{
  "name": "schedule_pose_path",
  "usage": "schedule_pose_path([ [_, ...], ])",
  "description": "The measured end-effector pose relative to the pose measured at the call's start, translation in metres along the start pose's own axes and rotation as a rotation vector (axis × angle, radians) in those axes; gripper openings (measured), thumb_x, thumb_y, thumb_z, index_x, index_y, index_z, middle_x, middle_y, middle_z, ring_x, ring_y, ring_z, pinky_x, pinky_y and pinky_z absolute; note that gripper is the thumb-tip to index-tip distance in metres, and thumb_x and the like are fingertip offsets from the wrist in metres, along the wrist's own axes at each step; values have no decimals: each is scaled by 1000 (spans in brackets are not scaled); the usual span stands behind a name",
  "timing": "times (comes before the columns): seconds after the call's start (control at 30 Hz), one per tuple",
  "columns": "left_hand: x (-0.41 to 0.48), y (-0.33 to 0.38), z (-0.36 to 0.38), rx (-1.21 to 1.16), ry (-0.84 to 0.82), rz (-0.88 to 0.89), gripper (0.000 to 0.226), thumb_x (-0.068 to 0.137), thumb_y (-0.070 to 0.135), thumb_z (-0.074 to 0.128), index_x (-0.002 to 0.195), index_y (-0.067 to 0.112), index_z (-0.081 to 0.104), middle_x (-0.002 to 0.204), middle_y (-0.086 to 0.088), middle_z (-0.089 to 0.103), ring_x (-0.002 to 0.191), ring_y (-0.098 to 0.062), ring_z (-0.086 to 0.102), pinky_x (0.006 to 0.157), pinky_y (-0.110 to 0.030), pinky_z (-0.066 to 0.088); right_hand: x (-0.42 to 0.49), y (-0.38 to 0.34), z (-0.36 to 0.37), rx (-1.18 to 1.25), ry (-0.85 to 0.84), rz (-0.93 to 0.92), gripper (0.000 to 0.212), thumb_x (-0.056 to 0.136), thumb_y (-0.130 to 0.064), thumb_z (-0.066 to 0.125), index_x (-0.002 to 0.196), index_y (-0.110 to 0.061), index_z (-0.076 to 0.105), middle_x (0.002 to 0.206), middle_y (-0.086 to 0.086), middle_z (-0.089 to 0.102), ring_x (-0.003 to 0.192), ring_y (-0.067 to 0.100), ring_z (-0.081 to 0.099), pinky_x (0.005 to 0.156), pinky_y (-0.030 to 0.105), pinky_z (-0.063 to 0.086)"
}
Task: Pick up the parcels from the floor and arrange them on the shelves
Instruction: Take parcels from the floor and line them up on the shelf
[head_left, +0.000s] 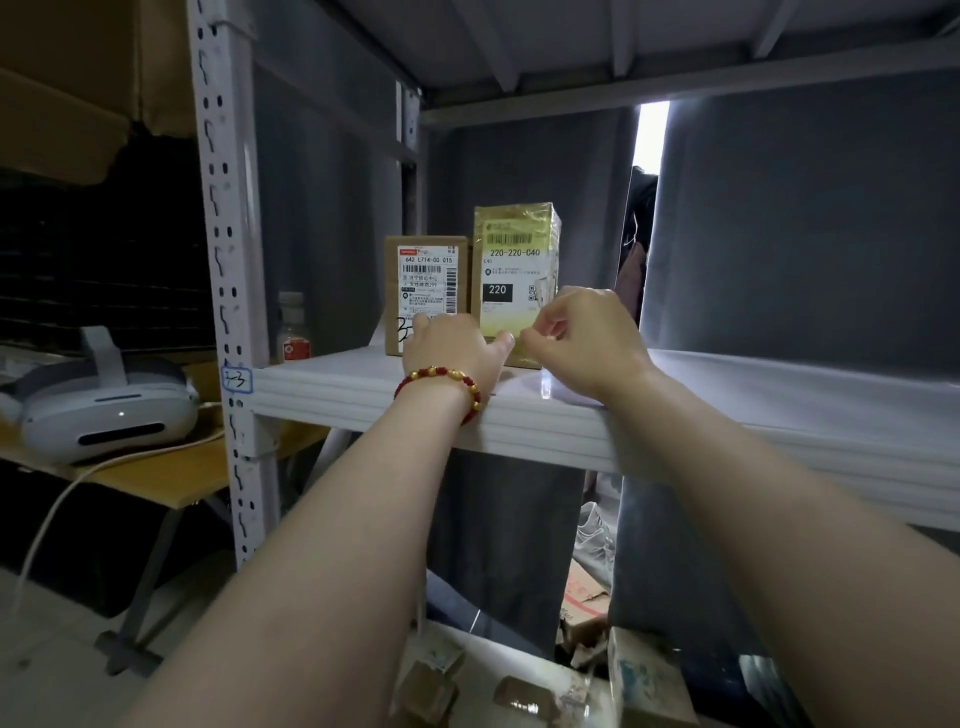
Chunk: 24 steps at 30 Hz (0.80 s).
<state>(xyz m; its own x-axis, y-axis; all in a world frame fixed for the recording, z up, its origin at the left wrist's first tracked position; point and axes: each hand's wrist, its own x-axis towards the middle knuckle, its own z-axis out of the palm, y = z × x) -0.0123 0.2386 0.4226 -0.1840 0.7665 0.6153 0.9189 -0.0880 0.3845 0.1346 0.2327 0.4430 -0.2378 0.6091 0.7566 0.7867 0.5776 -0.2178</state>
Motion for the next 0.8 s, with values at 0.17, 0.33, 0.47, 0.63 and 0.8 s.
schedule_pose_path([
  [0.17, -33, -27, -11, 30, 46, 95, 52, 97, 52, 41, 125, 11, 52, 126, -10, 55, 120, -28, 43, 99, -43, 42, -19, -20, -7, -122, 88, -238, 26, 83, -35, 54, 80, -17, 72, 87, -3, 63, 85, 21, 61, 70, 31, 43],
  [0.33, -82, -61, -18, 109, 165, 166, 60, 94, 57, 45, 131, 9, 45, 132, -12, 49, 121, -28, 42, 100, -41, 38, -73, -50, 22, -114, 189, -372, 18, 80, -27, 57, 84, -13, 67, 94, 3, 61, 91, 23, 55, 74, 32, 43],
  [0.47, -131, -74, -18, 215, 81, 240, 55, 92, 42, 53, 134, 8, 43, 140, -14, 43, 127, -30, 39, 106, -42, 36, -124, -72, 58, -36, 104, -327, 12, 78, -20, 60, 85, -12, 66, 98, 5, 57, 93, 22, 51, 72, 31, 41],
  [0.63, -204, -109, 3, 350, -74, 241, 53, 89, 31, 58, 135, 11, 42, 147, -13, 37, 136, -30, 33, 112, -43, 32, -203, -88, 101, 63, -47, -215, 20, 86, -21, 59, 104, -13, 65, 112, 3, 56, 103, 18, 50, 82, 31, 46],
  [0.8, -282, -147, 30, 422, -275, 202, 53, 91, 36, 53, 136, 11, 39, 145, -13, 38, 136, -30, 32, 109, -41, 32, -279, -95, 137, 123, -311, -127, 34, 87, -26, 60, 119, -15, 59, 122, 2, 50, 109, 19, 50, 84, 34, 50],
])
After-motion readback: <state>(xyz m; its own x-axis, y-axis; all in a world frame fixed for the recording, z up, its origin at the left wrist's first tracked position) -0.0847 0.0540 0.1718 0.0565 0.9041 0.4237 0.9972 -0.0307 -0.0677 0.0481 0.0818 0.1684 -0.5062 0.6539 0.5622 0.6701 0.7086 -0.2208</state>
